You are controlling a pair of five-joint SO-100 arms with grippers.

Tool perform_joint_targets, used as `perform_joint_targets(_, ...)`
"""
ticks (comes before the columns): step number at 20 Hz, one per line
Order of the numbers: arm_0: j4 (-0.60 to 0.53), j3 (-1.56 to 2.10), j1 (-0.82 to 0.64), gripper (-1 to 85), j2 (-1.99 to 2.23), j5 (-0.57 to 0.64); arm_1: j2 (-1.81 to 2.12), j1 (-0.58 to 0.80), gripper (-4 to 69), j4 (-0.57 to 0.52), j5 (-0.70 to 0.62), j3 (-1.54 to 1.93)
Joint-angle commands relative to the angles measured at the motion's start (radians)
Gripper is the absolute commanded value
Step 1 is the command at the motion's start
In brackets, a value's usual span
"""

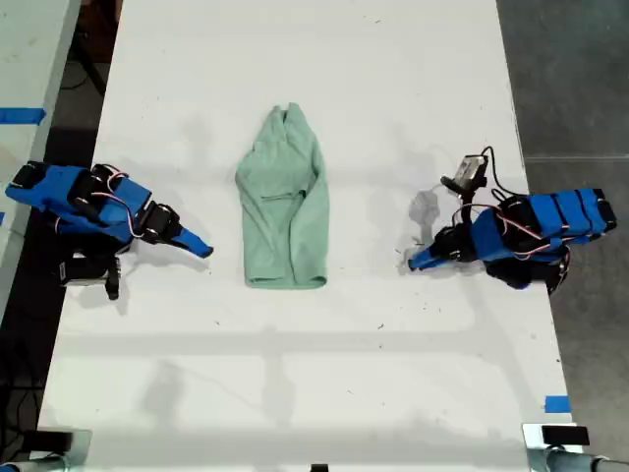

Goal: Fold t shirt

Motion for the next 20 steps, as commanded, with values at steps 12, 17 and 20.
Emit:
perform_joint_targets(12,0.522,-1.891,-0.115,22.3,-2.201,-0.026,-2.056,0.170,27.9,0.267,-0.351,-1.982)
perform_joint_targets(17,0.543,-1.839,-0.092,21.2,-2.229,-0.158,-2.283,0.184,24.8,0.176,-0.411,-2.066)
perform_joint_targets(20,0.546,-1.809,-0.078,21.2,-2.230,-0.209,-2.326,0.176,25.4,0.127,-0.419,-2.060)
